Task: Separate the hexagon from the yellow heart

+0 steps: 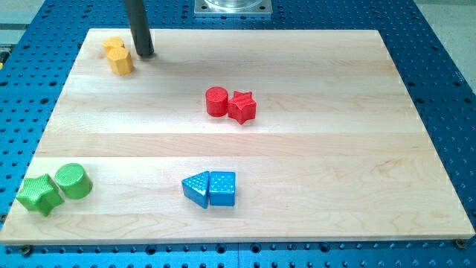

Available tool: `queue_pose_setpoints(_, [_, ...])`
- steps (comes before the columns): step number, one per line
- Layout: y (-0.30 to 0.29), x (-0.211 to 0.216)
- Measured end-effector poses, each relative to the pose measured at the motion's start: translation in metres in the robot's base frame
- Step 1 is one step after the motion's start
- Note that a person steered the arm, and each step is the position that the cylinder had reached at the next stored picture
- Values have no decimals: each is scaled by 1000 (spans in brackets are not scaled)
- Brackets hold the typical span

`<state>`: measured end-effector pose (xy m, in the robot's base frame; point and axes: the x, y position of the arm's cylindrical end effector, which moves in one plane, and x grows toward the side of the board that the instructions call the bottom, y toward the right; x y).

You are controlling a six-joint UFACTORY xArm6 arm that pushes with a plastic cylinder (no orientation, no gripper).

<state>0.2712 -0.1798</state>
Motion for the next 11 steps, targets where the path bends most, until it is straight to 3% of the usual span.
queue_pose_setpoints(1, [-39, 27])
queue_pose_setpoints(2, [-30, 10])
queue_pose_setpoints(3, [-68, -2])
queue_pose_setpoints(4, [-80, 49])
queue_pose_setpoints(5, [-32, 136])
queue_pose_setpoints(7, [1, 63])
queue_pose_setpoints(8, [55, 119])
queue_pose_setpoints(9, [0, 146])
queue_pose_setpoints(11, [-22, 161])
